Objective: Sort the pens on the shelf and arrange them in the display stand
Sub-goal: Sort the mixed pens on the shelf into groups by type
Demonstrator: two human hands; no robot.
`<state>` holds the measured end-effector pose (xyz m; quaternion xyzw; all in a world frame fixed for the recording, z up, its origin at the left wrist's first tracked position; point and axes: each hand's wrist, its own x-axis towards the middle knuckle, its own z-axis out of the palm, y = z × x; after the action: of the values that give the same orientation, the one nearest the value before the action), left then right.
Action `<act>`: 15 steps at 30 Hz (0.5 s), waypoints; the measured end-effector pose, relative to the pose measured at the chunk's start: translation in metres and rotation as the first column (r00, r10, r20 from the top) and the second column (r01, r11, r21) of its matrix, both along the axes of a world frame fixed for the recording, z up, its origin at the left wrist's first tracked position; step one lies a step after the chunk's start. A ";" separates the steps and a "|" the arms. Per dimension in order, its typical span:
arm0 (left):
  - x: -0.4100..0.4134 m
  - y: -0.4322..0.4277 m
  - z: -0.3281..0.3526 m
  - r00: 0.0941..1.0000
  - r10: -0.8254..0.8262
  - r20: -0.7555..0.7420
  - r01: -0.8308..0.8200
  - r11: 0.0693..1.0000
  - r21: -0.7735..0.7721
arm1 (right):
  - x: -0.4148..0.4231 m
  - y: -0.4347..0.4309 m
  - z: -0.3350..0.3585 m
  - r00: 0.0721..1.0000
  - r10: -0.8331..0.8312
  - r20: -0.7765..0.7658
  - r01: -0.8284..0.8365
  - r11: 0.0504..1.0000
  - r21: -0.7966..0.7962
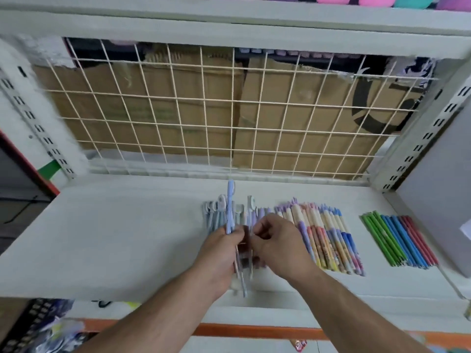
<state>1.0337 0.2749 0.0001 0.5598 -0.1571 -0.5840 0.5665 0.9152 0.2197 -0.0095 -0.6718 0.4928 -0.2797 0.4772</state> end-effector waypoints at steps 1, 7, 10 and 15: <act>0.012 0.004 -0.002 1.000 0.016 0.027 -0.017 1.000 0.011 | 0.011 0.001 -0.002 1.000 -0.031 0.005 0.031 1.000 -0.001; 0.069 0.025 -0.014 0.993 0.045 0.107 -0.052 0.996 0.070 | 0.063 0.000 -0.005 0.991 -0.114 -0.070 0.113 0.994 -0.013; 0.088 0.032 -0.018 0.991 -0.011 0.133 -0.004 0.994 0.112 | 0.082 -0.002 -0.007 0.972 -0.114 -0.207 0.096 0.991 -0.095; 0.104 0.036 -0.019 0.991 -0.066 0.117 0.050 0.990 0.133 | 0.098 0.001 -0.011 0.922 -0.128 -0.365 0.075 0.985 -0.156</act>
<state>1.1377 0.3112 -0.0188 0.6252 -0.1691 -0.5741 0.5009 1.0131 0.2205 -0.0209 -0.7179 0.5881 -0.2045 0.3114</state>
